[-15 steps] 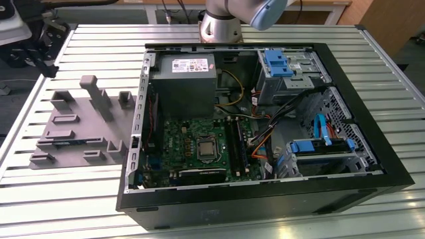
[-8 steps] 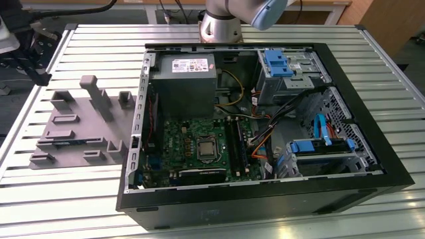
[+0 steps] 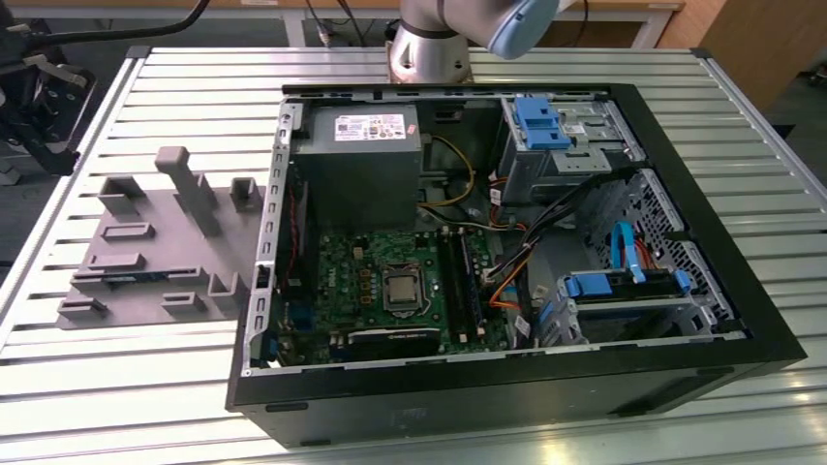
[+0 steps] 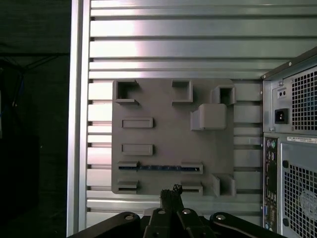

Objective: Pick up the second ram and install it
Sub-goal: 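Reach for the second ram, then pick up the second ram and move it above second insertion slot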

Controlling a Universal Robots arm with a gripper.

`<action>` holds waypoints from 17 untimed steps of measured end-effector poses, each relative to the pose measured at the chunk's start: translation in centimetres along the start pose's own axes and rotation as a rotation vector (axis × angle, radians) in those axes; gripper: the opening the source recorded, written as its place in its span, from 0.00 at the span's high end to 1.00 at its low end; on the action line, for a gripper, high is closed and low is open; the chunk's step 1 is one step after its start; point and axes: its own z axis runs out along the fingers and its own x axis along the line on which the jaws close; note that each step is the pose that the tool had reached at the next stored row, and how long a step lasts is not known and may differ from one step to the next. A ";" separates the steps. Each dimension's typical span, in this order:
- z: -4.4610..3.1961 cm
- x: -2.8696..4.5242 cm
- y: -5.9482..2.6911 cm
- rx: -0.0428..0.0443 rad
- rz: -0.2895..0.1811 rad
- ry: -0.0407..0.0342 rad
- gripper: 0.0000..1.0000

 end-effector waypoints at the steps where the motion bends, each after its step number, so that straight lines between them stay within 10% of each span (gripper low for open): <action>1: 0.00 0.00 0.00 0.0000 0.000 -0.0001 0.89; 17: 0.00 0.14 -0.01 0.0005 -0.012 0.0004 0.89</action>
